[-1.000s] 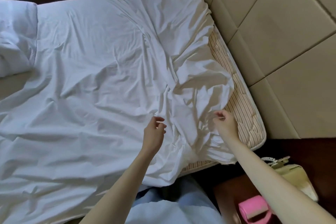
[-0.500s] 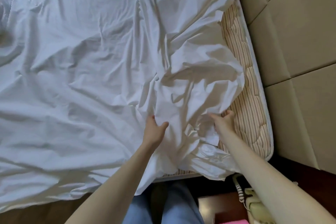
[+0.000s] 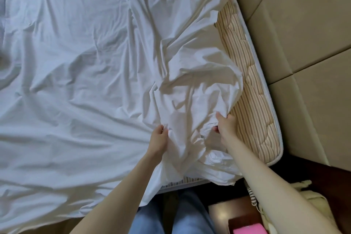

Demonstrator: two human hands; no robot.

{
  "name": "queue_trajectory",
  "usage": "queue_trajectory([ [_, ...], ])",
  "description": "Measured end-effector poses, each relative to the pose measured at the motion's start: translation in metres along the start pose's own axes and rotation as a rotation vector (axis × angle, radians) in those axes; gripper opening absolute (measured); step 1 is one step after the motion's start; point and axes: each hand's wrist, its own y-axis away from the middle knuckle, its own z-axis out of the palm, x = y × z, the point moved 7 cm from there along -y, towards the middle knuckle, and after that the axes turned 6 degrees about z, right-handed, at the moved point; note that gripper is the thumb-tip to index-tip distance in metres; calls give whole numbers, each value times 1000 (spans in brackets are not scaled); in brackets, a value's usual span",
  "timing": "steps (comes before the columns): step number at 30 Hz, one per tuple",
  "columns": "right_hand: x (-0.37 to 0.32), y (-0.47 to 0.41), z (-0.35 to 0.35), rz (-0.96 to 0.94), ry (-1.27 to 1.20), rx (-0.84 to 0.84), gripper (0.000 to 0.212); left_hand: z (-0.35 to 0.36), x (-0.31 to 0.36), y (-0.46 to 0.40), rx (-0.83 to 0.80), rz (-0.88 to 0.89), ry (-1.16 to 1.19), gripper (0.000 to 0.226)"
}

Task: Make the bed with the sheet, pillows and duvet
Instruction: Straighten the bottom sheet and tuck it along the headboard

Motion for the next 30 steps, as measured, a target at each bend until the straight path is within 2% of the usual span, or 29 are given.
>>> queue_trajectory([
  [4,-10,22,-57,-119,-127,216,15,-5,9,13,21,27,16,31],
  [7,-3,37,-93,-106,-295,284,18,-8,15,20,40,48,3,29],
  [11,-4,55,-118,-134,-414,344,38,-5,24,32,21,80,-18,32],
  [17,-54,85,-150,-369,-220,465,31,17,48,53,-54,140,-122,39],
  [22,-95,102,-180,-510,-238,448,20,85,71,96,-293,189,-161,40],
  [25,-109,103,-195,-529,-206,421,27,125,68,111,-309,113,-25,40],
  [30,-128,112,-206,-633,-22,342,31,141,43,97,-343,-7,70,56],
])
